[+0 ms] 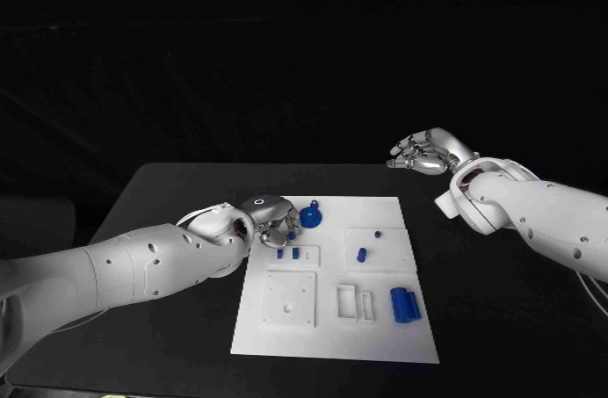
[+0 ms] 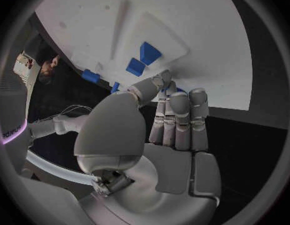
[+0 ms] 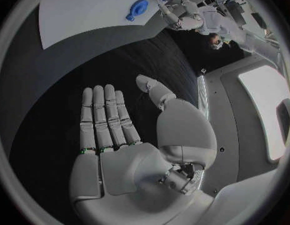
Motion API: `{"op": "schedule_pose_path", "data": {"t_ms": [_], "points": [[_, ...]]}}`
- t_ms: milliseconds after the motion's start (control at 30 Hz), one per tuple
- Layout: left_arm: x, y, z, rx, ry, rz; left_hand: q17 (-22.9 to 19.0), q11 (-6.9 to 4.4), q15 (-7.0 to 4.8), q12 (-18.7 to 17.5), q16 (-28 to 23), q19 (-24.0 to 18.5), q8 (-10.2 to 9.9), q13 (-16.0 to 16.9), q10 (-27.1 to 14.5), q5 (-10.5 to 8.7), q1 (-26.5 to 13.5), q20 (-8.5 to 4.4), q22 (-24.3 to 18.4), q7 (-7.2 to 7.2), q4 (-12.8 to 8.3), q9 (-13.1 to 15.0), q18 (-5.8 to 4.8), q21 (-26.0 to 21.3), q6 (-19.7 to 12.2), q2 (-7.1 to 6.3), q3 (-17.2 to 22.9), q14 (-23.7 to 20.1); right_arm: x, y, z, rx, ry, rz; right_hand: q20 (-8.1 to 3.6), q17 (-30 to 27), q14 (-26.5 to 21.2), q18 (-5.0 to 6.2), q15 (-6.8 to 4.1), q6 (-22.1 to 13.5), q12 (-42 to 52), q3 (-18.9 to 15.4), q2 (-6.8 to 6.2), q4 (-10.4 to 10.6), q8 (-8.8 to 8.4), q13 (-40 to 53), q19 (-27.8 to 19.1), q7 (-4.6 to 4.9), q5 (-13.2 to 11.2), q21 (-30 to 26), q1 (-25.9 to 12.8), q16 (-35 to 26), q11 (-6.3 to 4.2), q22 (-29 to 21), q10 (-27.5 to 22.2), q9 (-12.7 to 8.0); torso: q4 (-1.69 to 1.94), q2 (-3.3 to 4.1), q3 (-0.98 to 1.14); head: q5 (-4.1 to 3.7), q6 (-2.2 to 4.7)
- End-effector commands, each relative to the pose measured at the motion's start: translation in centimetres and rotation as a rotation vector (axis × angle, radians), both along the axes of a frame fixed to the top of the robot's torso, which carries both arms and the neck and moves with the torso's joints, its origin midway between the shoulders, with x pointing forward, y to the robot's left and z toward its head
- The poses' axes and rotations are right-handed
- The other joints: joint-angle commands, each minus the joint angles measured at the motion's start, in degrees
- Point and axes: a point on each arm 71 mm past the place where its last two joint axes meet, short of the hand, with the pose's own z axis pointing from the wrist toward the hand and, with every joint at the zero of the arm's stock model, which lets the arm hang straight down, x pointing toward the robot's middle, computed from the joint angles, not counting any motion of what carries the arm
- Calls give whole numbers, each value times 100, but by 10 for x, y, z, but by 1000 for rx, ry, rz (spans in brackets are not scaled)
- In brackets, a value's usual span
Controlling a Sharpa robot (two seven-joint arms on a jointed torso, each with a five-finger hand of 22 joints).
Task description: Assemble the parts on the task board
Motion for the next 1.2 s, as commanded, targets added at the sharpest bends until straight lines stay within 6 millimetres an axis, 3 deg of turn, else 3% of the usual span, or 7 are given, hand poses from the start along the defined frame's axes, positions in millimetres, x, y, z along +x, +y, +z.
{"op": "schedule_pose_path", "data": {"t_ms": [33, 233, 567, 1200], "points": [[-4, -3, -7, 14, 22, -21, 8, 73, -12, -4, -5, 13, 35, -17, 477, 20, -23, -173, 76, 5, 31, 2, 193, 23, 26, 9, -18, 24, -1, 1, 0, -1, 1, 17, 31, -7, -53, 95, 5, -23, 34, -24, 47, 10, 17, -10, -10, 16, 28, -20, 7, 19, 7, 6, -4, -7, -2, 0, 0, 1, 10], [-4, -3, -6, 1, 14, -16, 10, 124, 35, -116, -34, 4, -56, -28, 333, 14, 3, -158, 81, 63, 25, -45, 196, 18, -126, -53, -9, -4, -1, 1, 0, -1, 1, 16, 32, -9, -53, 95, 5, -22, 35, -24, 47, 9, 17, -11, -10, 15, 28, -21, 7, 21, 7, 8, -4, -7, 1, -1, 0, -3, 15], [-3, -1, -6, 0, 15, -2, 45, 272, 178, -375, -24, -61, -137, -87, -33, 3, 31, -27, 107, 133, 43, -91, 250, 27, -273, -210, -5, -64, 0, 0, 0, -2, 0, 15, 32, -14, -55, 97, 5, -23, 36, -24, 47, 9, 16, -14, -9, 16, 29, -23, 8, 24, 7, 10, -4, -8, 1, 1, 1, -3, 17], [-3, 1, -4, -13, -3, 10, 70, 340, 245, -490, -4, -87, -186, -99, -185, 2, 78, 45, 110, 181, 51, -115, 312, 47, -394, -282, 8, -98, 0, 0, 0, -2, 1, 15, 33, -21, -56, 98, 6, -24, 39, -24, 45, 7, 16, -19, -9, 16, 28, -27, 9, 29, 8, 14, -6, -10, 1, 1, -2, -4, 17]]}}
